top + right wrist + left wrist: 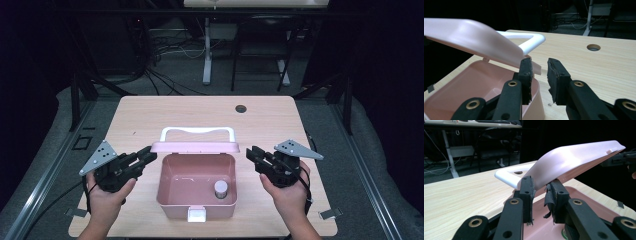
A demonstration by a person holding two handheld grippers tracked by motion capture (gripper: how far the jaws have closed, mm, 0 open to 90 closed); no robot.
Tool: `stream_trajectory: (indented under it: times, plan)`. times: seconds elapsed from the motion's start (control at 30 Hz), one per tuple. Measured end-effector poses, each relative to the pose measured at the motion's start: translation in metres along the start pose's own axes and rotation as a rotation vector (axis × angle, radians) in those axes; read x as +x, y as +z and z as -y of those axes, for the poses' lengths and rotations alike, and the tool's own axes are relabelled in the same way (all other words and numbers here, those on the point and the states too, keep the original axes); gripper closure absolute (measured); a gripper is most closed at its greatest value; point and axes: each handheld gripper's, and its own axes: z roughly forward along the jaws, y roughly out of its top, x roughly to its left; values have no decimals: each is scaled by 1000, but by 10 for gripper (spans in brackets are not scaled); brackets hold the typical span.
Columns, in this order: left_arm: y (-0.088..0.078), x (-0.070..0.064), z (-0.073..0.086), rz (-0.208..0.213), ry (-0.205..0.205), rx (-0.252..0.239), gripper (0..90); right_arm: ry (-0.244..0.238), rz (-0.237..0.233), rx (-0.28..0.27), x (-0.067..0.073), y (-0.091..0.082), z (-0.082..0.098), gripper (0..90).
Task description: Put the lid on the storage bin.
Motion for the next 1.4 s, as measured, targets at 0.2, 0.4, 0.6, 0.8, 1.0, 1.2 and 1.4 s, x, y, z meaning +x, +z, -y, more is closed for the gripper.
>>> stream_trajectory:
  times: [0.2, 0.4, 0.6, 0.8, 1.0, 1.2, 1.4]
  plan:
    - [-3, -2, 3, 1, 1, 7, 752, 28, 3, -4, -3, 3, -1, 725]
    - [-6, -5, 7, 3, 4, 14, 752, 21, 25, -2, -3, 4, 0, 722]
    - [-9, -7, 12, 9, 7, 21, 753, 29, 25, -8, -1, 4, 0, 722]
    - [-10, -10, 15, 6, 9, 22, 754, 25, 27, -8, 1, 5, 2, 718]
    - [-13, -11, 19, 13, 9, 31, 755, 29, 26, -14, 2, 4, 3, 717]
    - [-15, -13, 24, 11, 14, 37, 754, 22, 36, -18, 1, 3, 5, 716]
    - [-17, -15, 30, 13, 7, 29, 753, 29, 33, -22, 1, 2, 8, 716]
